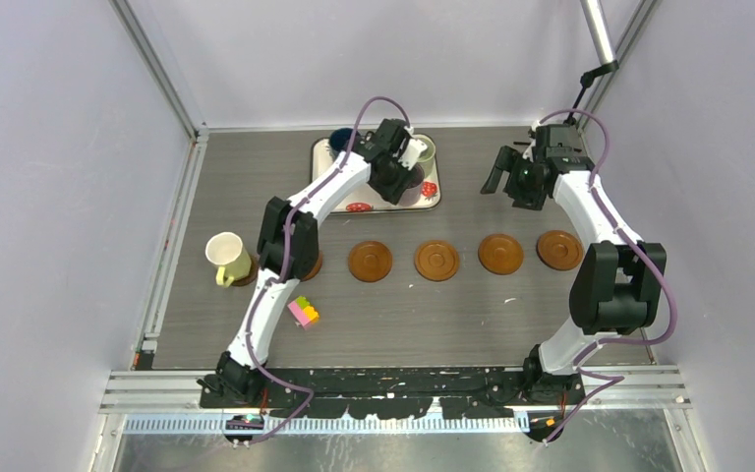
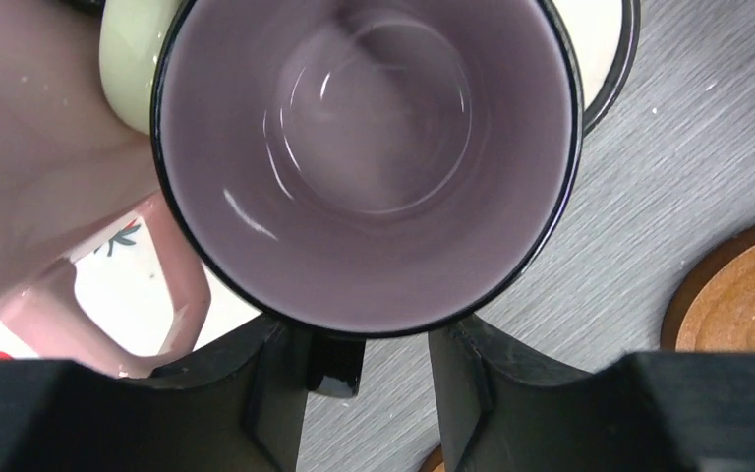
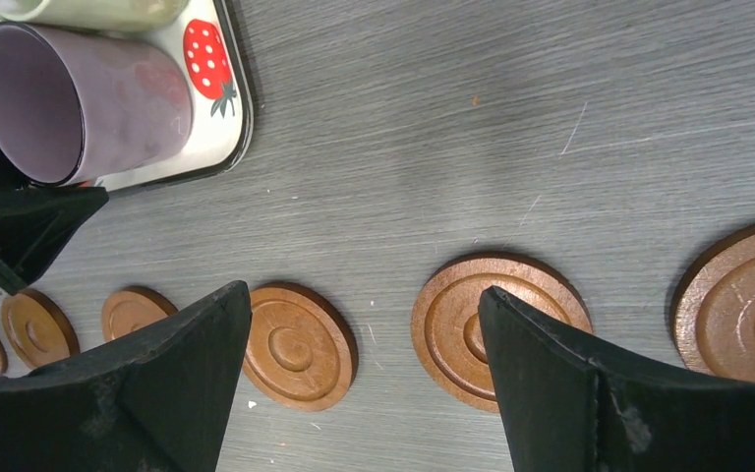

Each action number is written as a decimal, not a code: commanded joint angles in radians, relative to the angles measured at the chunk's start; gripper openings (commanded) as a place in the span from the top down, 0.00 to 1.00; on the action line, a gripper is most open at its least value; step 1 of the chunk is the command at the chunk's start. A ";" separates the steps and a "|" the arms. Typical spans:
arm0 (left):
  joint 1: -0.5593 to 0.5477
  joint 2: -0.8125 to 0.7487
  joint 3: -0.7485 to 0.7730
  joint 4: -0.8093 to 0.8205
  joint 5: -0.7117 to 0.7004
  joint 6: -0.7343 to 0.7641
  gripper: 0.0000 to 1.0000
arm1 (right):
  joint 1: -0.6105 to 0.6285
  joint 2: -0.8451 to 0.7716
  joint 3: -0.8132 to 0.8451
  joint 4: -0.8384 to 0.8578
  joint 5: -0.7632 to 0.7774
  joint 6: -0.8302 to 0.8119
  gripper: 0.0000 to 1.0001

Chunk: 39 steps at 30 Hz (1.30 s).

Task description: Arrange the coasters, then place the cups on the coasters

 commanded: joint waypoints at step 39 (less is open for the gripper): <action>-0.026 -0.826 -0.714 0.328 -0.425 -0.333 1.00 | -0.030 -0.085 -0.045 0.027 -0.040 -0.029 0.10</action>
